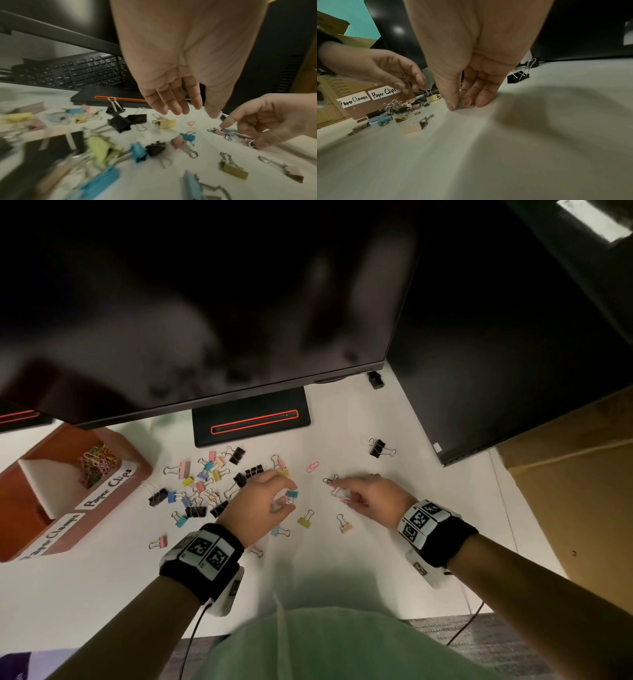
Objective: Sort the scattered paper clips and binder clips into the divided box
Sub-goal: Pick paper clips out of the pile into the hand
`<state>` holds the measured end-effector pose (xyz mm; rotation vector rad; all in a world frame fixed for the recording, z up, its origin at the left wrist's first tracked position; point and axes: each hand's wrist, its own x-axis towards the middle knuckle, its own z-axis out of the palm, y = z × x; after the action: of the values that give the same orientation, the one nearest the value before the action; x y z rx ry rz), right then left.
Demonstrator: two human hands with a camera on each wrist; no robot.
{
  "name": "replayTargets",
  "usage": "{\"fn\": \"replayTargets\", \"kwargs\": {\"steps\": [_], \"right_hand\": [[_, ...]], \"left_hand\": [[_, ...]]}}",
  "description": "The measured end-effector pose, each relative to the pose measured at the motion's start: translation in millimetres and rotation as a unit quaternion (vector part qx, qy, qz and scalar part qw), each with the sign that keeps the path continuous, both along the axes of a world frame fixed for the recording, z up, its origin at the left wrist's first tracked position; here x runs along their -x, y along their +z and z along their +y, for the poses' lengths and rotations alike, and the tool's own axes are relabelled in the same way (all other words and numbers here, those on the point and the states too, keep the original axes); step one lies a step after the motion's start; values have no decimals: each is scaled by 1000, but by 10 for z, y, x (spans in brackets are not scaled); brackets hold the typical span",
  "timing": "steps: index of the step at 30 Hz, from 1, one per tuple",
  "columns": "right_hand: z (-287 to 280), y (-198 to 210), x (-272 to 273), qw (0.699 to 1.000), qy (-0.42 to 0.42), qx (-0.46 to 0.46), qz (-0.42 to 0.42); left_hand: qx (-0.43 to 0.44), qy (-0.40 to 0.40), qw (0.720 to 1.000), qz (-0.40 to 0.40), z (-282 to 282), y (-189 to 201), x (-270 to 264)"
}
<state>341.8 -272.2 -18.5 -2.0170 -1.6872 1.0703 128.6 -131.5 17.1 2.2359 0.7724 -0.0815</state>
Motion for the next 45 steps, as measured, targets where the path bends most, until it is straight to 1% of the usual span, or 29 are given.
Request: {"fn": "replayTargets", "kwargs": {"steps": [3,8,11,14,19,23,26,29,31,33,35,37,39,40,41,43,45], "right_hand": [[-11,44,-29,1000,12,7,-25],[-110,13,-73,1000,-27,-10,-13],[-164,-12,-98,999,-50,-3,0],[-181,-34,-125,998,-67,-1,-2],[-165,-73,-136,998,-61,-17,7],[-182,-94,-168,998,-67,-19,8],[-194,-99,-168,996,-90,-8,10],[-184,-107,-171,995,-96,-6,15],[-179,-110,-173,995,-95,-1,17],[-180,-113,-169,995,-98,1,26],[-181,-115,-164,994,-105,5,28],[-185,-110,-162,993,-113,4,26],[-191,-106,-166,992,-124,-4,22],[-195,-105,-167,991,-130,-10,20],[-197,-106,-168,991,-134,-17,17],[-199,-122,-169,990,-139,-25,8],[-198,-137,-161,989,-144,-32,3]], "left_hand": [[-25,-30,999,-5,-53,-32,-283],[-43,-93,993,60,-151,-224,-701],[-52,-93,990,90,-183,-301,-822],[-62,-93,990,88,-224,-341,-878],[-54,-100,992,51,-238,-396,-939],[-55,-100,992,61,-194,-425,-931],[-34,-71,996,39,-138,-420,-873],[-1,-3,1000,-4,-41,-371,-782],[-8,47,999,-22,17,-331,-722],[-39,68,997,-8,43,-317,-675],[-66,39,997,-4,5,-303,-666],[-80,-37,996,-13,-95,-294,-714],[-94,-110,989,5,-215,-327,-787],[-95,-127,987,21,-260,-356,-821],[-89,-127,987,37,-295,-377,-854],[-75,-103,991,44,-340,-412,-904],[-82,-102,990,60,-371,-426,-930]]}}
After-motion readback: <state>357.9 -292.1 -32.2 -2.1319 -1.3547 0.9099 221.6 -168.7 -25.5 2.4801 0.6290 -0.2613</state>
